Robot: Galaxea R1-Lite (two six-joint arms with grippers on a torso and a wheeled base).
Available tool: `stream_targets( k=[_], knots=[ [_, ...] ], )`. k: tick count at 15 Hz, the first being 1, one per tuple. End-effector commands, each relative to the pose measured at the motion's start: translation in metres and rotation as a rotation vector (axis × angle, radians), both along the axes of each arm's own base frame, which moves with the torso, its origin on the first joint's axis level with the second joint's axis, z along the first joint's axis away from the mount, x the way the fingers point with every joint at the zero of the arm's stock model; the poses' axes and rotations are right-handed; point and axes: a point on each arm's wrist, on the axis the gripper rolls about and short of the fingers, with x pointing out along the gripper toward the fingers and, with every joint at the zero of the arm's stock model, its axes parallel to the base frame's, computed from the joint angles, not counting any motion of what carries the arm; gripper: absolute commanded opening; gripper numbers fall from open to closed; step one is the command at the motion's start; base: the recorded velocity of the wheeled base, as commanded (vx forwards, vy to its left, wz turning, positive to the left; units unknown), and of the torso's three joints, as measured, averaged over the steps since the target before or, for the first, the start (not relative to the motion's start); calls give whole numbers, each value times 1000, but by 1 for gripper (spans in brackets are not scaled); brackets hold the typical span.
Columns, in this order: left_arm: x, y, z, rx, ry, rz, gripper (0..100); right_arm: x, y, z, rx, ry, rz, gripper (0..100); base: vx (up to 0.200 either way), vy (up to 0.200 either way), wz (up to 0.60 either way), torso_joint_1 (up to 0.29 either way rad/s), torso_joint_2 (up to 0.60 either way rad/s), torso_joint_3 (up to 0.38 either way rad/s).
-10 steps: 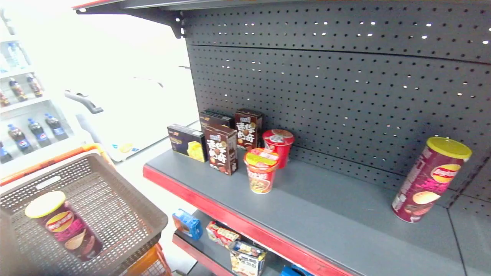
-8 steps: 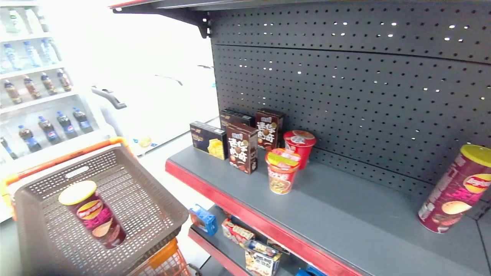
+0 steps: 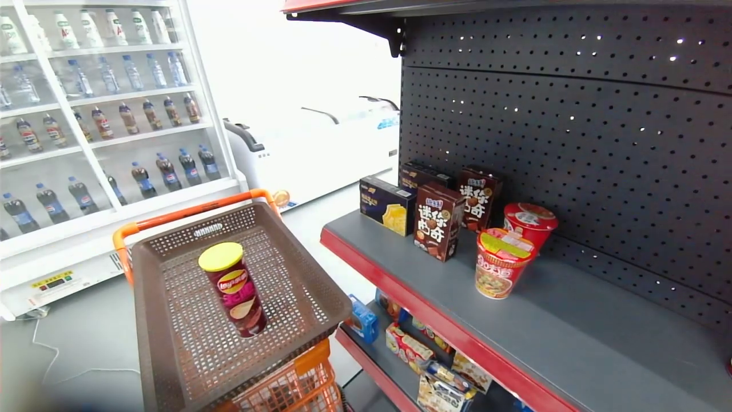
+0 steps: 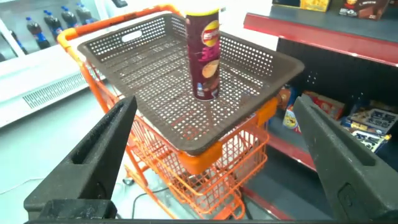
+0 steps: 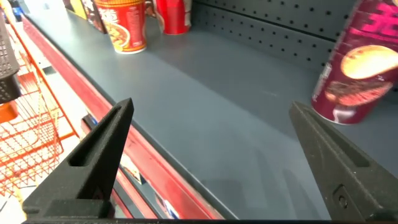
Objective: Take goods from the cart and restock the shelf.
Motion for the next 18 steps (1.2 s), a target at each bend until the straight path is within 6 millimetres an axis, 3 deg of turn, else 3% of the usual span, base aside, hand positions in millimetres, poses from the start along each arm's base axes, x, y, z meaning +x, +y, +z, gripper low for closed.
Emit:
stream_targets(
  k=[1,2,3,5,8,10,12,14,15,18],
  knots=[
    [0,0,0,8,-1,19,100,0,0,0,0,0,-1,100,0,0,0,0,0,0],
    [-6,1,21,58,-63,62,100,0,0,0,0,0,-1,100,0,0,0,0,0,0],
    [-6,2,61,93,-43,51,100,0,0,0,0,0,-1,100,0,0,0,0,0,0],
    [7,1,98,90,96,-41,100,0,0,0,0,0,-1,100,0,0,0,0,0,0],
    [19,0,81,80,302,-103,100,0,0,0,0,0,-1,100,0,0,0,0,0,0],
    [38,-2,85,30,399,-99,100,0,0,0,0,0,-1,100,0,0,0,0,0,0],
    [80,-3,108,-2,489,-63,100,0,0,0,0,0,-1,100,0,0,0,0,0,0],
    [117,3,115,39,580,-13,100,0,0,0,0,0,-1,100,0,0,0,0,0,0],
    [142,12,107,72,631,29,100,0,0,0,0,0,-1,100,0,0,0,0,0,0],
    [191,20,83,91,568,35,100,0,0,0,0,0,-1,100,0,0,0,0,0,0]
  ],
)
